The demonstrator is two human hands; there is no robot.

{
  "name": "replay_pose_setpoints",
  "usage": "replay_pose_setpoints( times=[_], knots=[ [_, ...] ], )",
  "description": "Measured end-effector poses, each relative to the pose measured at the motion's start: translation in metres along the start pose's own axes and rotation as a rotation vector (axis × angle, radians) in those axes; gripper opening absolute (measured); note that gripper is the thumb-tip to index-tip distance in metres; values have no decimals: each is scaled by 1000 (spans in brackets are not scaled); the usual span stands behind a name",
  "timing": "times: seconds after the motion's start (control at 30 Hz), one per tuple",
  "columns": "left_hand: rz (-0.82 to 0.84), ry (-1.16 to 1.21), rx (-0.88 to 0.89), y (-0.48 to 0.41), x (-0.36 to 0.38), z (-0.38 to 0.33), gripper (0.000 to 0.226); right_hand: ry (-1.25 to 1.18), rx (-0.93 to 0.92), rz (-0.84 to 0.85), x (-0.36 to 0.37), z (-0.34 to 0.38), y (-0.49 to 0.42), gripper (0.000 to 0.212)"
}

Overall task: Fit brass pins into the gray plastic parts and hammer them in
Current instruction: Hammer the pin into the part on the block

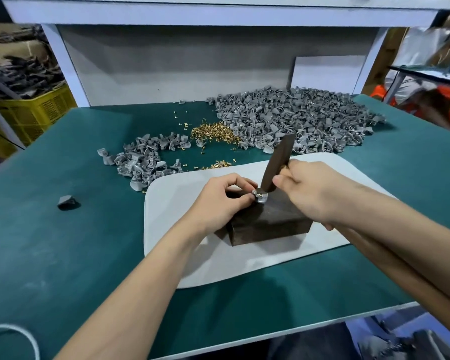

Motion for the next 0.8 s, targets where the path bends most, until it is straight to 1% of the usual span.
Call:
replay_pose_setpoints(
  times=[0.1,0.13,0.2,0.27,0.3,0.37,0.4,0.43,0.47,0.53,0.57,0.67,0.73,0.8],
  knots=[
    [-7,7,-7,-1,0,1,24,-13,-43,-93,-12,5,-1,21],
    [-9,9,-7,0,0,0,24,-7,-47,-98,-12,8,-1,19],
    [-4,-2,4,0,-1,-1,24,51,-44,-31,2,7,-1,18],
    [-2,-14,8,0,0,-2,24,91,-23,48,7,8,-1,24],
    [-12,-17,8,0,0,-1,24,87,-26,46,3,8,-3,25],
    [-24,-9,2,0,-1,-1,25,79,-46,-20,-11,11,-5,25],
    [-23,-7,1,-1,-1,-1,25,80,-48,-39,-13,12,-6,29],
    [-21,-13,4,-1,-1,-1,25,61,-39,-38,-11,12,-6,30],
    [-16,-21,8,-1,-1,-1,25,43,-20,-13,-6,11,-5,25],
    [-11,-31,17,0,-1,-2,25,48,0,35,1,10,-2,22],
    [-19,-33,19,0,-1,-2,25,53,0,34,-1,10,-3,20],
    [-20,-6,10,-1,-1,-2,24,55,-54,-64,-8,17,-7,23],
    [-24,-27,12,0,-1,-2,24,67,-28,-17,1,15,-8,20],
    [-28,-55,17,1,-1,-2,25,90,-6,38,9,9,-5,24]
  ],
)
Point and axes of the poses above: each hand's wrist, its own y-axis away from the middle knuckle, its own x-axis out of the palm, z = x × y, the point moved 4 cm from there along -y, towards the middle knuckle
